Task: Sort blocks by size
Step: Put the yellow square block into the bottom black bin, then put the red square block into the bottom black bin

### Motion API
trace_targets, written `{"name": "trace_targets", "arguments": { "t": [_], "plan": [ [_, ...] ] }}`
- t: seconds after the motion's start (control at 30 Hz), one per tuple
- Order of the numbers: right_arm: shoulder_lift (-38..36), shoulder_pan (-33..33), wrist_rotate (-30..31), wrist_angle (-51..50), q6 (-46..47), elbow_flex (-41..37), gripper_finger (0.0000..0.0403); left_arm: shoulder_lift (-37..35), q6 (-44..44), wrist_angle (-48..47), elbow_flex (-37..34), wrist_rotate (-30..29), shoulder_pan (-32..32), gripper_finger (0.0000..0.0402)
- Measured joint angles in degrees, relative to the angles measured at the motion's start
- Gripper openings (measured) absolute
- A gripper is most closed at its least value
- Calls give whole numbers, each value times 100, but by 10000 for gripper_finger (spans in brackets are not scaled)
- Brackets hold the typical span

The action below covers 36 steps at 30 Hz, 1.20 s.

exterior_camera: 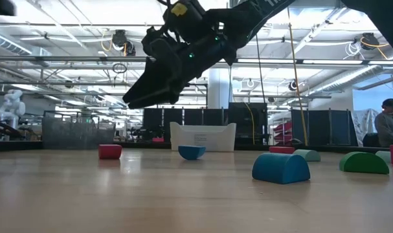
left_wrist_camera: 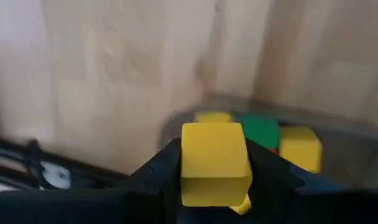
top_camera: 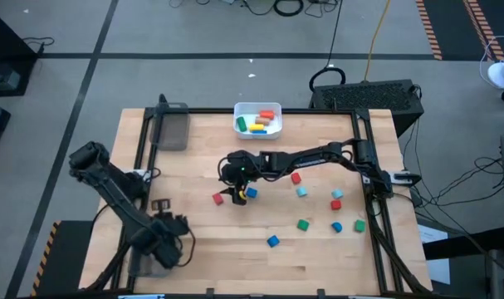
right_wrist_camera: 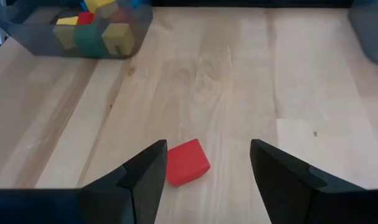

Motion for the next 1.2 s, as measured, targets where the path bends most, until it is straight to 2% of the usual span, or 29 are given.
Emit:
{"name": "trace_targets", "arguments": {
  "t": [0.13,0.27,0.53,0.9,1.1,1.2],
  "plan": [
    [0,2,-9,24,2,0,217,0,-476,13,0,223,-349,144],
    [0,2,-12,15,48,0,217,0,-753,79,-42,188,-566,144],
    [0,2,-19,-88,44,2,217,2,-777,694,-526,-51,-788,148],
    [0,133,25,-1056,-12,2,217,2,-935,781,-804,-58,-815,226],
    [0,376,942,-1607,-69,2,217,2,-1211,665,-804,-59,-746,243],
    [-2,470,1055,-1817,-99,2,217,2,-1236,664,-804,-80,-721,243]
  ]
}}
